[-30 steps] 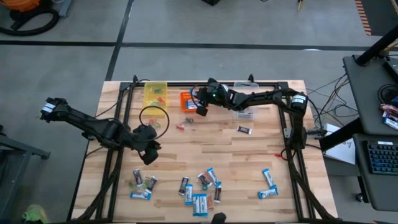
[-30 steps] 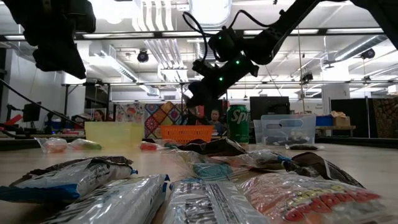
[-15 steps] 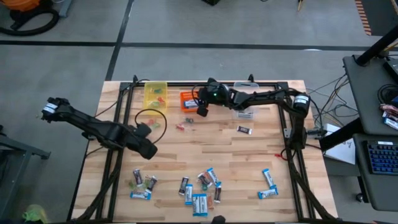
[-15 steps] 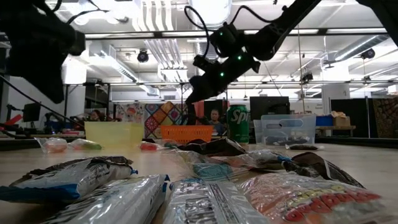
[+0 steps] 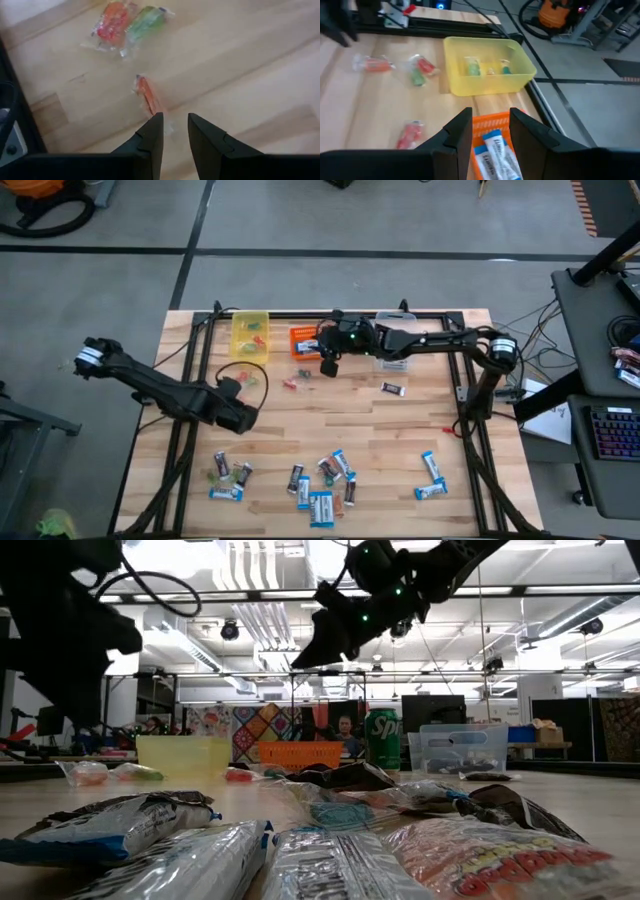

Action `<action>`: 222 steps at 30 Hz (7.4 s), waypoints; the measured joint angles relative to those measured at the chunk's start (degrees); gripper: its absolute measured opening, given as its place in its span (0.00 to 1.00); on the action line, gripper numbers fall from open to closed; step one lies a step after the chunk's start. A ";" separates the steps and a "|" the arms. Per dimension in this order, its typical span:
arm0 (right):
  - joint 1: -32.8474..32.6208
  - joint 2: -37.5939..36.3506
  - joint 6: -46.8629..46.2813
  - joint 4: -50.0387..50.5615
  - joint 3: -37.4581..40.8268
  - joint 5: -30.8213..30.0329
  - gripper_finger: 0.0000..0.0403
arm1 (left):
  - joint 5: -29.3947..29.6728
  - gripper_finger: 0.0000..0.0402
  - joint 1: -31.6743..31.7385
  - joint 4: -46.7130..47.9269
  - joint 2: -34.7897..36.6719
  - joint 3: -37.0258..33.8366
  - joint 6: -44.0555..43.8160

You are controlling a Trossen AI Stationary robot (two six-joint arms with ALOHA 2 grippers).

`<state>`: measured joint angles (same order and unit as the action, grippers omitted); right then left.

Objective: Organize candy in baskets
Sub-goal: Put the orange gummy into the yellow bin, then put the white chocolate into the orange bin

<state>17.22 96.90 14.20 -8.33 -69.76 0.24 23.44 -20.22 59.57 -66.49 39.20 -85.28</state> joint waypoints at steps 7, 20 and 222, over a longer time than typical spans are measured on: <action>-2.42 -1.50 0.88 1.17 0.00 -0.01 0.29 | 1.15 0.26 1.71 -0.06 -7.71 0.00 -1.11; -3.35 -1.99 1.39 4.15 0.00 -0.19 0.29 | 1.07 0.29 5.74 -3.63 -15.92 -0.02 2.11; -1.81 4.00 -5.55 -31.15 15.90 -23.74 0.02 | -9.53 0.36 18.37 -44.95 -6.87 9.75 71.67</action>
<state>15.41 100.90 8.64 -39.48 -53.86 -23.49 13.91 -1.85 14.63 -73.36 48.95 -13.61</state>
